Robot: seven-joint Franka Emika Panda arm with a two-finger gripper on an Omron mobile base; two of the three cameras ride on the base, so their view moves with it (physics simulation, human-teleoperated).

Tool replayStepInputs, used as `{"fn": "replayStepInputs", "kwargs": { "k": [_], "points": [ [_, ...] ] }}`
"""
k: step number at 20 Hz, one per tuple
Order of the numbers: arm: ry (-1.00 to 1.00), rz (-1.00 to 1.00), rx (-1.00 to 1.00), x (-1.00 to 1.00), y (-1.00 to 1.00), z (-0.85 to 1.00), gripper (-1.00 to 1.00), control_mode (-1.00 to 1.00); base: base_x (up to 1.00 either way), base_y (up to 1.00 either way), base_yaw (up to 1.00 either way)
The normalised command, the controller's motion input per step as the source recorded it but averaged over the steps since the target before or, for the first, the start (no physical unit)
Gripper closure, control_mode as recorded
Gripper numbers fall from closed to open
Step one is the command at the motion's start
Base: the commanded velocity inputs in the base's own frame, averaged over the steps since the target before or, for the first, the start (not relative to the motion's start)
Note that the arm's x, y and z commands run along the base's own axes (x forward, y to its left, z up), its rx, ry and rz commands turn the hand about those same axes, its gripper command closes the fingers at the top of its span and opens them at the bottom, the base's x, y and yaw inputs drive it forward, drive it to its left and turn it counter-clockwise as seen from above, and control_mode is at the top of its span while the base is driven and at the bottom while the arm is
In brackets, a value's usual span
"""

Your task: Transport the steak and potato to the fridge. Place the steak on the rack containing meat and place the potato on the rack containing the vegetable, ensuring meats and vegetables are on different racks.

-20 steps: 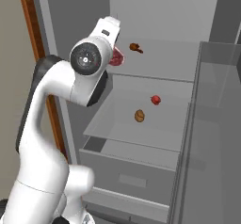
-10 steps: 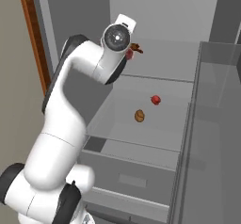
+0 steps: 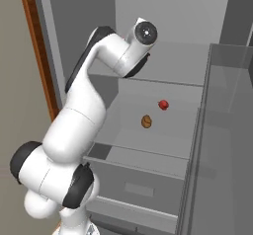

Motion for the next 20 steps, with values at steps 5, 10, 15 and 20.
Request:
{"fn": "replayStepInputs", "kwargs": {
  "k": [5, 10, 15, 20],
  "points": [
    [0.19, 0.01, 0.00, 0.58, 0.00, -0.20, 1.00, -1.00, 0.00, 0.00, 0.00],
    [0.21, 0.00, 0.00, 0.49, 0.00, -0.19, 1.00, -1.00, 0.00, 0.00, 0.00],
    [0.17, 0.00, 0.00, 0.49, 0.00, -0.20, 1.00, -1.00, 0.00, 0.00, 0.00],
    [0.15, 0.00, 0.00, 0.49, 0.00, -0.22, 1.00, -1.00, 0.00, 0.00, 0.00]
  ]
}}
